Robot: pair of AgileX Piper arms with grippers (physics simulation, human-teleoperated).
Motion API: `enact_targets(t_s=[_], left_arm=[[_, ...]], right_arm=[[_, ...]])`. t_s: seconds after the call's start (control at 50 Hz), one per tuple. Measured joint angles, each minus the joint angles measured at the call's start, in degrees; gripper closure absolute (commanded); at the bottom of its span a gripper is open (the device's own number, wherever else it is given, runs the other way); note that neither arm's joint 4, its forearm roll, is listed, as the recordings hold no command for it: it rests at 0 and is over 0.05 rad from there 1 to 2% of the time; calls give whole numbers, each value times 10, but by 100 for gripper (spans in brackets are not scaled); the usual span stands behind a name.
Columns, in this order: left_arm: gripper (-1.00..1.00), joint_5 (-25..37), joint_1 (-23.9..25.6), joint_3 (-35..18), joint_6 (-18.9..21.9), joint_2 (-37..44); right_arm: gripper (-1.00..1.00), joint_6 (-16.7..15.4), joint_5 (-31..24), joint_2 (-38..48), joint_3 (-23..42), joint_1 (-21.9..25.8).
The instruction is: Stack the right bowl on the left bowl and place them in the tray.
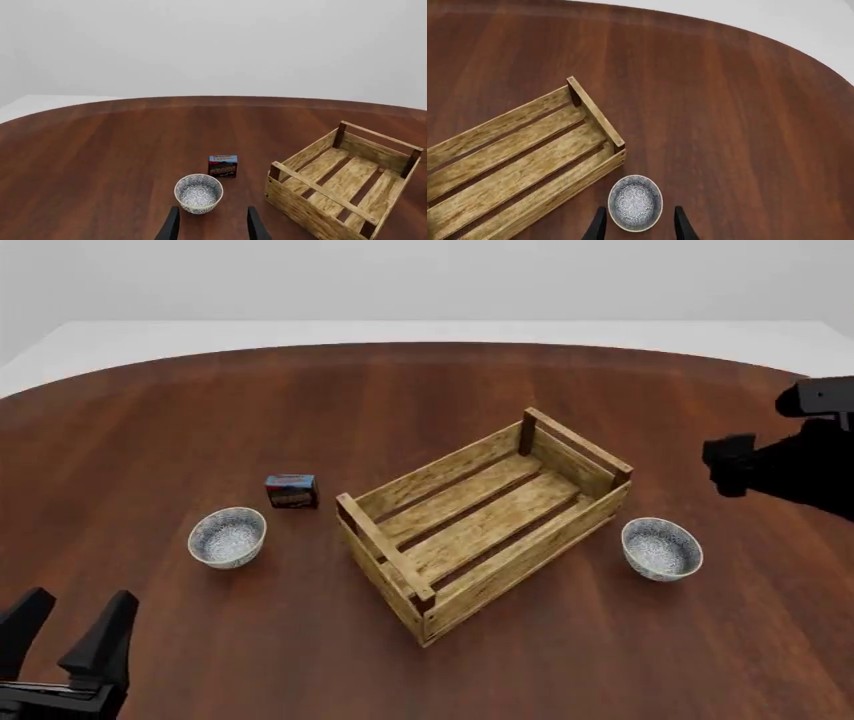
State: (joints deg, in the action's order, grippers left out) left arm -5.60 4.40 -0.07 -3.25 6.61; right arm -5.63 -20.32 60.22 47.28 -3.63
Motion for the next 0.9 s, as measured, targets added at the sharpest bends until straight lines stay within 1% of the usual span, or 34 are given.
enact_targets(t_s=[0.16, 0.26, 0.48, 0.64, 0.9], left_arm=[[-100, -13, 2, 0, -6, 15], [-100, -20, 3, 0, -9, 23], [-100, -12, 3, -2, -7, 17], [-100, 4, 3, -3, -8, 0], [-100, 10, 3, -2, -11, -6]], right_arm=[[-100, -9, -13, 48, 21, -9], [-100, -18, -11, 73, 29, -19], [-100, -28, 9, 126, 25, -30], [-100, -28, 24, 156, 17, -29], [-100, -25, 57, 206, -3, -25]])
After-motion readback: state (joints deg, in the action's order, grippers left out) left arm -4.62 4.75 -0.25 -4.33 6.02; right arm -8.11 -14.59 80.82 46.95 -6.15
